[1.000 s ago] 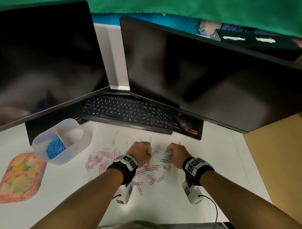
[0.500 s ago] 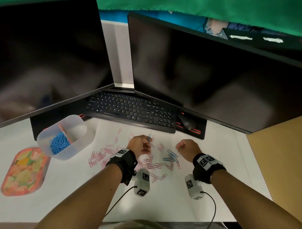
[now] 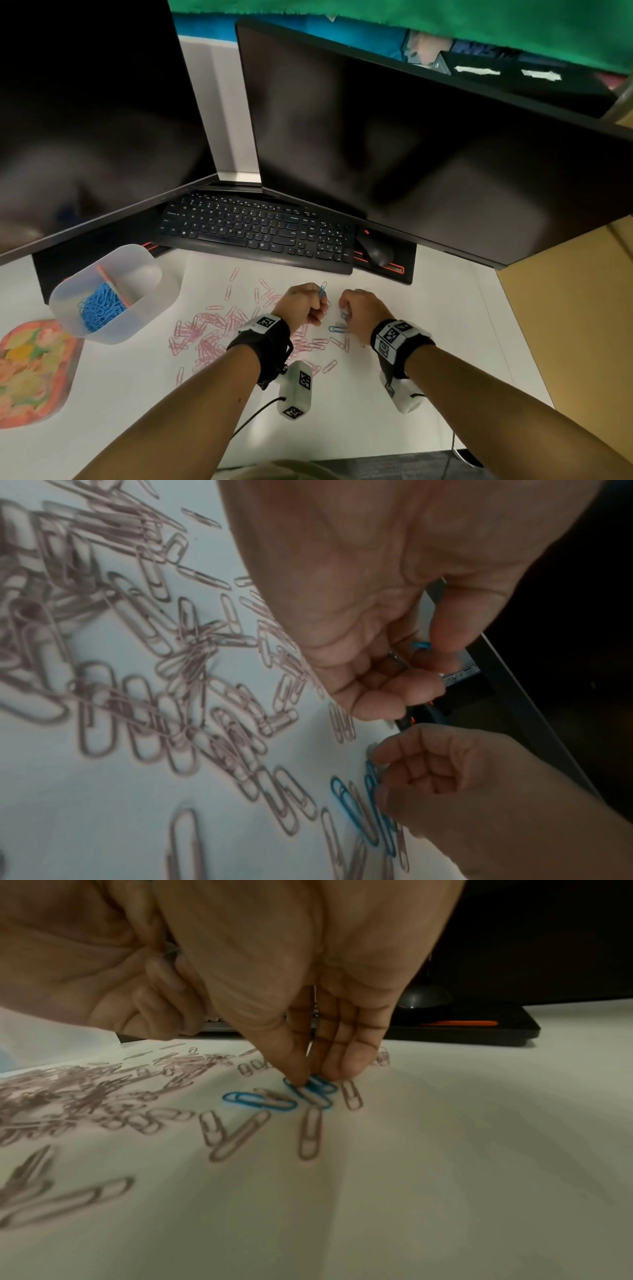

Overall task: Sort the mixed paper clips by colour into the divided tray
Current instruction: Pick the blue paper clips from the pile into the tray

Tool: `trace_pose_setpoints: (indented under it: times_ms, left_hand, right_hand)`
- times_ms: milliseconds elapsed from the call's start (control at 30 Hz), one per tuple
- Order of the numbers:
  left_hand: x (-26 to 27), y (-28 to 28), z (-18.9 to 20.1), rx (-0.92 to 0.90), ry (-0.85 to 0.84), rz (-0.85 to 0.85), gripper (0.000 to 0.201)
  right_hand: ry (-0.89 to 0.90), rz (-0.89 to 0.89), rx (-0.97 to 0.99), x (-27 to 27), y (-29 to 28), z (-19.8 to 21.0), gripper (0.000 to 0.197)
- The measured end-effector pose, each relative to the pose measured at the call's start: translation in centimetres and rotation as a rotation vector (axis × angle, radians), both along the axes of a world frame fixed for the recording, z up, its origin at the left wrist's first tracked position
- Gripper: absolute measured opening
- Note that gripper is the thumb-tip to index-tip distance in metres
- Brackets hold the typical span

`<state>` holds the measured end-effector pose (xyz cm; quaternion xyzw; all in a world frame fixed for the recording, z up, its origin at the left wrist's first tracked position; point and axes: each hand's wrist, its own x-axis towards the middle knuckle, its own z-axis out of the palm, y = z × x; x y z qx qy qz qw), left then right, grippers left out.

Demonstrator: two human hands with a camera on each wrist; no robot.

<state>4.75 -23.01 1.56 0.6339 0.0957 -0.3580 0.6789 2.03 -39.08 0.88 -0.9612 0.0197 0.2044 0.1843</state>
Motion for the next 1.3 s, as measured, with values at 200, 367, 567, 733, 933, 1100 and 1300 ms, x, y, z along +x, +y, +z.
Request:
trace_pose_setpoints:
  times_ms: [200, 367, 567, 733, 933, 1100, 1300]
  left_hand:
    - [0.1, 0.2, -0.9, 0.158, -0.106, -0.031, 0.037]
    - [-0.1, 0.4, -1.0, 0.176, -0.15, -0.046, 0.029]
    - [0.0, 0.3, -1.4, 0.207, -0.11, -0.085, 0.029]
    - [-0.1, -1.3, -1.8, 0.535, -0.3, -0.36, 0.01]
    - [-2.0, -2.8, -2.5, 0.908, -0.759, -0.756, 0.02]
    - [-1.8, -2.7, -2.5, 0.971, -0.793, -0.795, 0.019]
    - [-1.1, -0.3, -2.4, 0.909, -0.715, -0.754, 0.015]
  right_hand:
    - [0.051, -0.038, -0.016, 0.6, 0.2, -0.4, 0.023]
    - [0.107, -0.044, 0.049, 0.7, -0.1, -0.3, 0.021]
    - [0.179, -0.325, 0.369, 0.9, -1.9, 0.4, 0.019]
    - [0.311, -0.911, 0.923, 0.7, -2.7, 0.3, 0.015]
    - [0.079, -0.342, 0.27, 0.0, -1.8, -0.3, 0.021]
    - [0.018, -0.071, 0.102, -1.0, -1.0, -0.5, 0.023]
    - [0.066, -0.131, 0.093, -0.6, -0.7, -0.5, 0.029]
